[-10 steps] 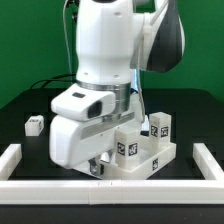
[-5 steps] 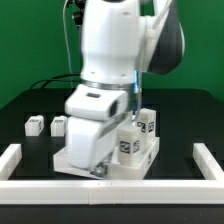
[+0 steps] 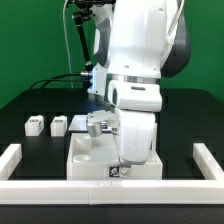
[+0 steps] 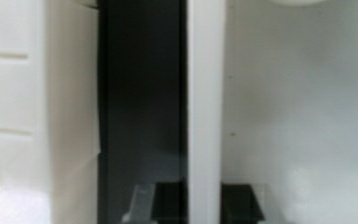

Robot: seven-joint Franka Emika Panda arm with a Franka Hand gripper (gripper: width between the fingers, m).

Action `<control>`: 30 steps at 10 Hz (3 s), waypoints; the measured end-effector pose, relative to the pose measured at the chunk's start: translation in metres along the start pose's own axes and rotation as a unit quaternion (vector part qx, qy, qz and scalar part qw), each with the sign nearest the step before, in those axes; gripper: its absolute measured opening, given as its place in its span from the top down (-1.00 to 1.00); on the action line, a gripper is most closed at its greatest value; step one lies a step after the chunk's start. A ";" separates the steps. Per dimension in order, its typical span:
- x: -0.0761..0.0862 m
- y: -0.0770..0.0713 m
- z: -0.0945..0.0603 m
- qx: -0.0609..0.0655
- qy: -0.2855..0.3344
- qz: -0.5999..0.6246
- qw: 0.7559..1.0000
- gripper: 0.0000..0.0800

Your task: Assemble square table

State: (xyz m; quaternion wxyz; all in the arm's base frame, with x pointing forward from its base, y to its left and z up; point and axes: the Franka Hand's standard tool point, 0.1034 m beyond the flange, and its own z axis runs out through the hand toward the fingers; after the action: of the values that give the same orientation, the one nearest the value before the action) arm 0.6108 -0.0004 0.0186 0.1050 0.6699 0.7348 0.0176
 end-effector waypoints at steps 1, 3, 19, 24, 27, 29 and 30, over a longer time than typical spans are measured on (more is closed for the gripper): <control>0.002 0.000 0.000 -0.001 0.000 -0.008 1.000 0.82; 0.031 0.006 -0.003 -0.014 0.002 -0.063 0.998 0.82; 0.060 -0.021 -0.012 0.016 -0.009 -0.478 0.878 0.84; 0.052 -0.029 -0.012 0.027 -0.011 -0.590 0.807 0.84; 0.081 -0.028 -0.016 0.056 0.003 -0.694 0.718 0.84; 0.094 -0.028 -0.023 0.067 0.012 -0.722 0.688 0.84; 0.089 -0.031 -0.020 0.069 0.015 -0.721 0.689 0.84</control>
Offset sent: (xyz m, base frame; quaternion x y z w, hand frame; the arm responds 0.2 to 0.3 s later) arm -0.0005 0.0584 0.0025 -0.0353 0.0108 -0.0381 0.9986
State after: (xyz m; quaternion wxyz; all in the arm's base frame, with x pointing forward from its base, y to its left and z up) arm 0.5697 0.0869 0.0209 0.0280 -0.0615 0.9923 -0.1042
